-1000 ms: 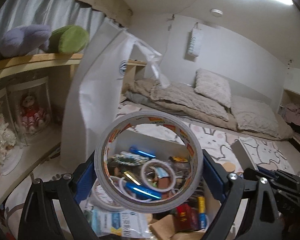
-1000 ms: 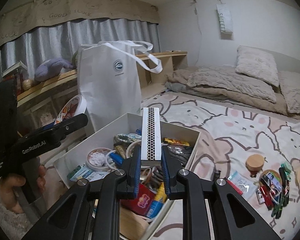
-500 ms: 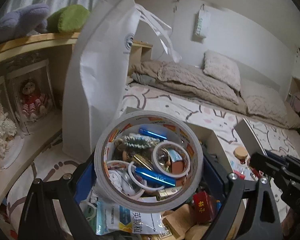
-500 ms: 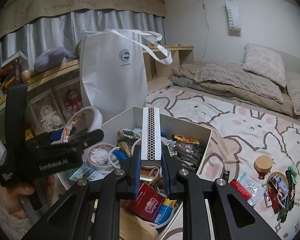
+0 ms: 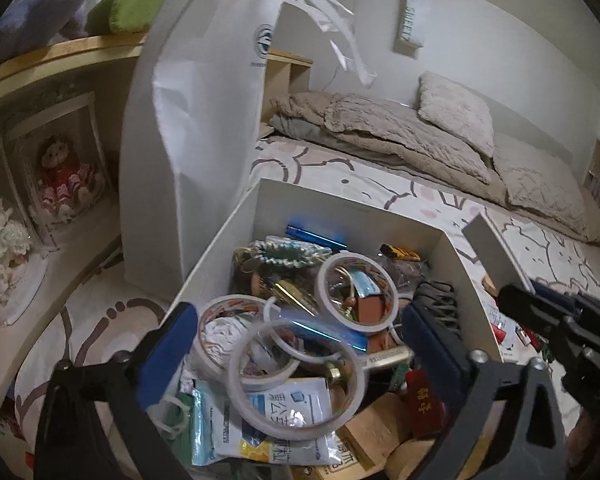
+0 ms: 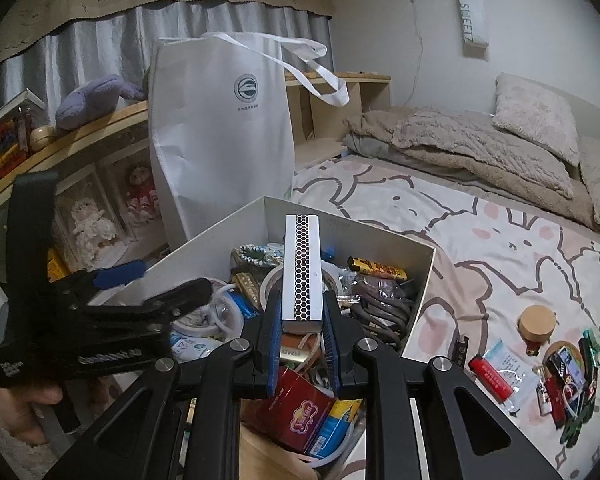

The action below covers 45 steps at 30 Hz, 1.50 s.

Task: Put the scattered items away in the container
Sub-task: 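Open the left gripper to drop the tape roll into the box, then lower the matchbox into the box and open the right gripper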

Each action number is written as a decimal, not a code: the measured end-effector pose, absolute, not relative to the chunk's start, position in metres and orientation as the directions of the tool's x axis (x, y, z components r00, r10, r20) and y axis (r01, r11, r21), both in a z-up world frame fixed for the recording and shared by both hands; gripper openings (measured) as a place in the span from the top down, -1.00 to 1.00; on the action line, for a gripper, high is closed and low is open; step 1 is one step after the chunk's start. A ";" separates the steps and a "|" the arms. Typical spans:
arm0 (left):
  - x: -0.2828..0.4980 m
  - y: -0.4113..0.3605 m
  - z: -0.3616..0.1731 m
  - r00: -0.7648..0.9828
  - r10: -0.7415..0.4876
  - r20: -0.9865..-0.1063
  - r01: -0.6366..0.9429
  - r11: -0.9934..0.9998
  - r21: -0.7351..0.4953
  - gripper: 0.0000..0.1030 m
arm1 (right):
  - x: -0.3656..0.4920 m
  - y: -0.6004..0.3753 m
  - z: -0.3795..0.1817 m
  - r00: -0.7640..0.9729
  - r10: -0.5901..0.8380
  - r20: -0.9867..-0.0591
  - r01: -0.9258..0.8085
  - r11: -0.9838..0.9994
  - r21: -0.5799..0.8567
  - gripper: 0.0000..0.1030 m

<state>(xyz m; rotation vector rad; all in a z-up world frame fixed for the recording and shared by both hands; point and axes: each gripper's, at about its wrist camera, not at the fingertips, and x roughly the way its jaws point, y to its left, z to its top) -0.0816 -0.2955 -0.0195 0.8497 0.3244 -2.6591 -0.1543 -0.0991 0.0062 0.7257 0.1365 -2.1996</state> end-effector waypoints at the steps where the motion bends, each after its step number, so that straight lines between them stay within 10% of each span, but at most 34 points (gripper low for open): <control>1: -0.081 -0.296 -0.018 -0.771 -0.232 -0.593 0.371 -0.921 -0.122 -1.00 | -0.155 -0.101 0.005 -0.514 -0.660 -0.548 0.725 -0.675 0.134 0.62; 29: -0.071 -0.302 -0.006 -0.793 -0.238 -0.561 0.365 -0.923 -0.124 -1.00 | -0.184 -0.154 -0.041 -0.379 -0.576 -0.724 0.774 -0.626 0.093 0.59; 32: -0.071 -0.302 -0.006 -0.792 -0.237 -0.562 0.364 -0.923 -0.123 -1.00 | -0.183 -0.152 -0.038 -0.384 -0.572 -0.725 0.770 -0.631 0.090 -0.79; 45: -0.071 -0.299 -0.006 -0.792 -0.239 -0.562 0.361 -0.926 -0.115 -1.00 | -0.176 -0.146 -0.030 -0.461 -0.533 -0.709 0.761 -0.649 -0.007 -0.85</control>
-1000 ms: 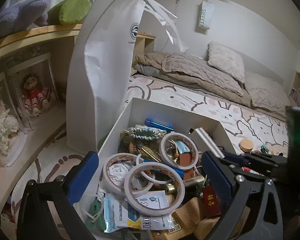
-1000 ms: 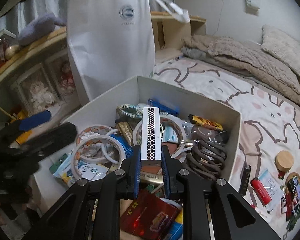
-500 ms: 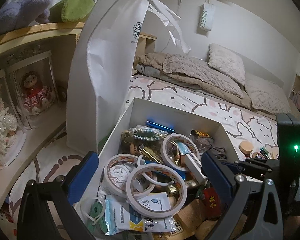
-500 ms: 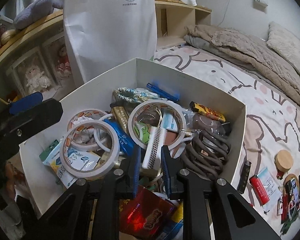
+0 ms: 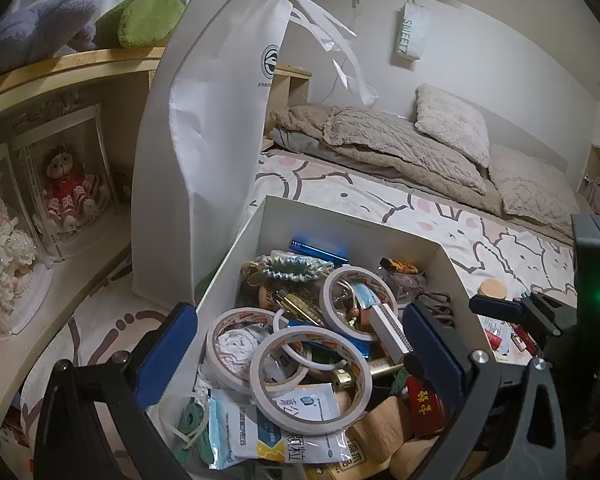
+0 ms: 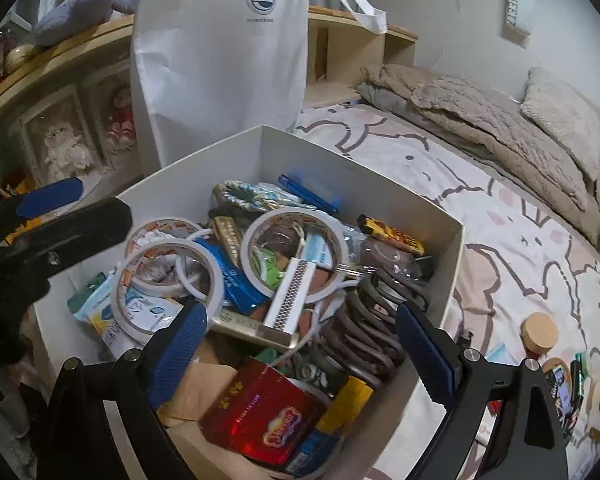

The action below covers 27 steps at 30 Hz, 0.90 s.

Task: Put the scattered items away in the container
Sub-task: 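Lower the matchbox into the box and open the right gripper, then withdraw both tools from the box back toward the items on the bed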

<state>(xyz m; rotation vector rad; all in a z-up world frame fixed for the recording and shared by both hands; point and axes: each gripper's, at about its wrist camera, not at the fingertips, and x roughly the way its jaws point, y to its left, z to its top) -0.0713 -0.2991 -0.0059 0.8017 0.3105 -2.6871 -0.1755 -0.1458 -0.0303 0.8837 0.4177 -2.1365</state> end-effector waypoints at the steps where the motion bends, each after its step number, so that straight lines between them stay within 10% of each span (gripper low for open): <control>1: -0.071 -0.299 -0.006 -0.792 -0.239 -0.562 0.361 -0.925 -0.115 -1.00 | -0.176 -0.144 -0.031 -0.466 -0.529 -0.709 0.757 -0.654 -0.010 -0.86; 27: -0.073 -0.299 -0.005 -0.770 -0.273 -0.577 0.382 -0.921 -0.075 -1.00 | -0.185 -0.122 -0.025 -0.498 -0.553 -0.667 0.716 -0.696 0.042 -1.00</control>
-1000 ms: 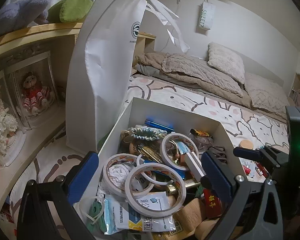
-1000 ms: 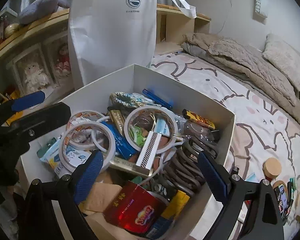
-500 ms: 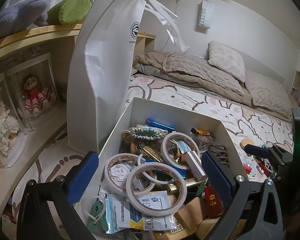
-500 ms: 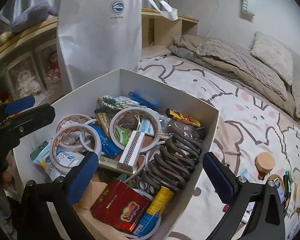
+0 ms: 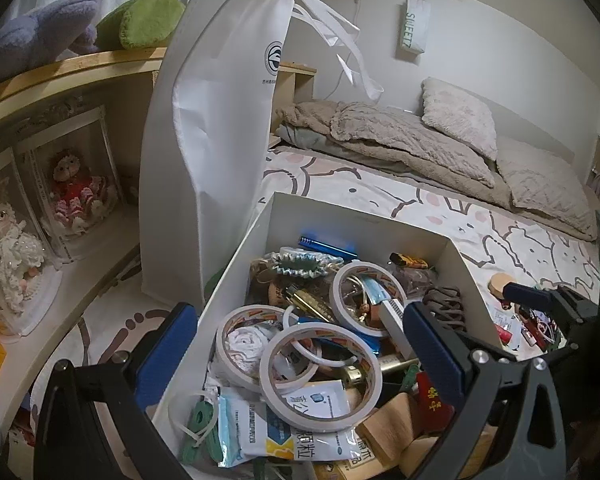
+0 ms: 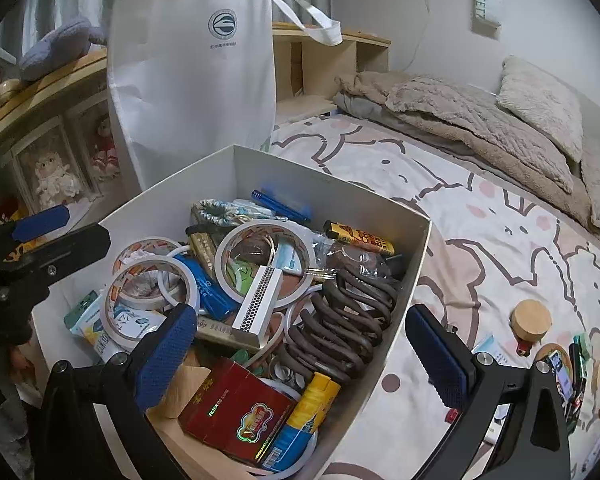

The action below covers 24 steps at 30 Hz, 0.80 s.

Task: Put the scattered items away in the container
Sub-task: 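Withdraw both tools from the box back toward the items on the bed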

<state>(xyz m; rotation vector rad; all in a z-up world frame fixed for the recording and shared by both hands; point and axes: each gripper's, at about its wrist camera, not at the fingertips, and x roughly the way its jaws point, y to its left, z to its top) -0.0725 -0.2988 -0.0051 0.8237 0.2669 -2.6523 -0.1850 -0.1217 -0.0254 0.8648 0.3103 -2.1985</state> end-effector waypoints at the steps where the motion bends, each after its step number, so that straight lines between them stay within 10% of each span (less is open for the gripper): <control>1: -0.073 -0.298 -0.005 -0.770 -0.274 -0.577 0.382 -0.921 -0.072 -1.00 | -0.185 -0.120 -0.025 -0.499 -0.555 -0.665 0.716 -0.697 0.044 -1.00; 24: -0.072 -0.270 0.014 -0.788 -0.277 -0.550 0.349 -0.937 -0.027 -1.00 | -0.180 -0.070 0.004 -0.560 -0.568 -0.603 0.676 -0.734 0.063 -1.00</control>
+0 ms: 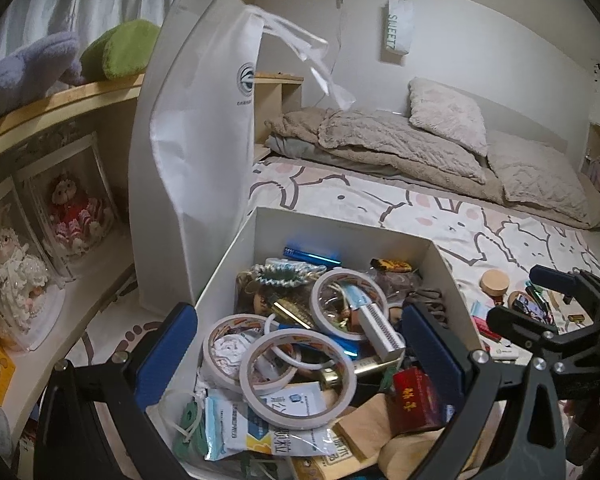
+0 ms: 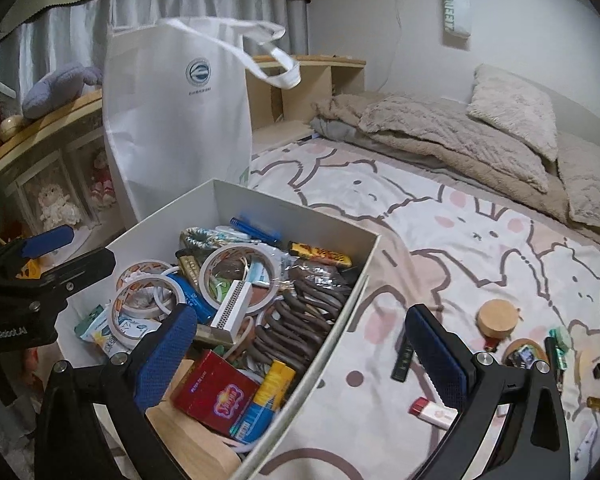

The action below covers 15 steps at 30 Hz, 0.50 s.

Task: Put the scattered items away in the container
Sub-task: 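Withdraw both tools from the box back toward the items on the bed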

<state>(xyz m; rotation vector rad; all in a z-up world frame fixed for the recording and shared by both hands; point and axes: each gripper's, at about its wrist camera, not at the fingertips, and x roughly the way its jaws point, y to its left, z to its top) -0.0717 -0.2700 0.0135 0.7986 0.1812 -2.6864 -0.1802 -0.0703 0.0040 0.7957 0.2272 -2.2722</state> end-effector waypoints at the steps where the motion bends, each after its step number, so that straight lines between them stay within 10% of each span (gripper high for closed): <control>1: -0.071 -0.267 0.016 -0.791 -0.275 -0.547 0.345 -0.938 -0.027 -1.00 | -0.180 -0.067 0.006 -0.564 -0.567 -0.601 0.674 -0.736 0.063 -1.00; 15: -0.071 -0.225 0.041 -0.827 -0.225 -0.514 0.276 -0.961 -0.024 -1.00 | -0.166 0.007 0.050 -0.651 -0.539 -0.535 0.616 -0.787 0.043 -1.00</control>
